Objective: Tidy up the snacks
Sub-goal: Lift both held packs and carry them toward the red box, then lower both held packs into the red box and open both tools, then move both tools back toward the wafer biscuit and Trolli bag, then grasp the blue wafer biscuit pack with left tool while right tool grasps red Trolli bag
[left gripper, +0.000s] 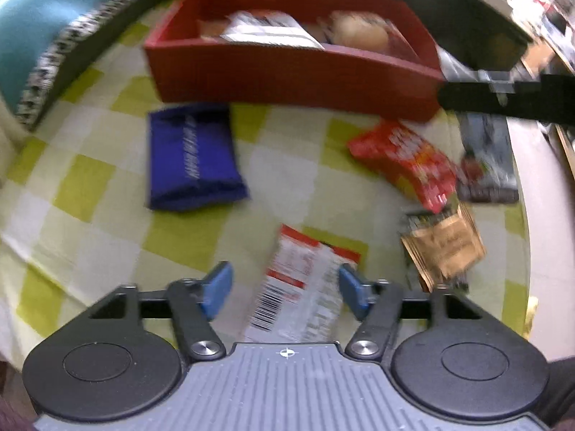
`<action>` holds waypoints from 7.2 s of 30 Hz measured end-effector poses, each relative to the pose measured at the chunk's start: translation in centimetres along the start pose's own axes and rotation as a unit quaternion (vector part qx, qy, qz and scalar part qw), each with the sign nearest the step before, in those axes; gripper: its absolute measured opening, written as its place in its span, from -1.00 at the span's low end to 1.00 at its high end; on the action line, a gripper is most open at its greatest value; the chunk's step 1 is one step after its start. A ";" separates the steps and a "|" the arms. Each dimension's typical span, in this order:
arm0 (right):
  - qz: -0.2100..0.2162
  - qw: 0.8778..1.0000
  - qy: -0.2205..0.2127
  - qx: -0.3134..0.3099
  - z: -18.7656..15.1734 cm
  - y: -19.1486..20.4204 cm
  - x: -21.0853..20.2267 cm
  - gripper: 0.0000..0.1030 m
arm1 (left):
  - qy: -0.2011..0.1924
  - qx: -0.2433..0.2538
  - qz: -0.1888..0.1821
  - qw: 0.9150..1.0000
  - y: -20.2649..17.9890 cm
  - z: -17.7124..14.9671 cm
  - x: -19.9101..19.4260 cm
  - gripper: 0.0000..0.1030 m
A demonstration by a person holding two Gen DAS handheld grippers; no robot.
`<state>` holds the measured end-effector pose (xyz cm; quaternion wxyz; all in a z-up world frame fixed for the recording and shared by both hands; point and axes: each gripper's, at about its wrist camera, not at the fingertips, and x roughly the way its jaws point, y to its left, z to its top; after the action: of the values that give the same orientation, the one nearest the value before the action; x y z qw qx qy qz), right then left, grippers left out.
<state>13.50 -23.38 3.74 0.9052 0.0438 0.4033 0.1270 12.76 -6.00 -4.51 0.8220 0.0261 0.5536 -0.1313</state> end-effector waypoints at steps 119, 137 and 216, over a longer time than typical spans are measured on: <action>-0.011 1.000 0.007 0.009 7.2 -2.0 6.6 0.41 | -0.090 -0.137 0.000 0.987 6.3 12.0 -2.6 0.68; 0.002 1.000 0.022 -0.005 4.0 -0.3 4.6 0.49 | -0.074 -0.116 0.014 0.990 5.4 8.9 -2.5 0.71; -0.038 0.991 0.131 -0.004 -1.0 -3.6 8.8 -0.01 | 0.001 -0.109 0.101 0.989 4.5 8.4 4.9 0.61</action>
<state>19.13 -24.53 -3.94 0.8490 0.0083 0.5190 0.0987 23.22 -4.13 -6.25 0.8282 -0.0081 0.5602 0.0137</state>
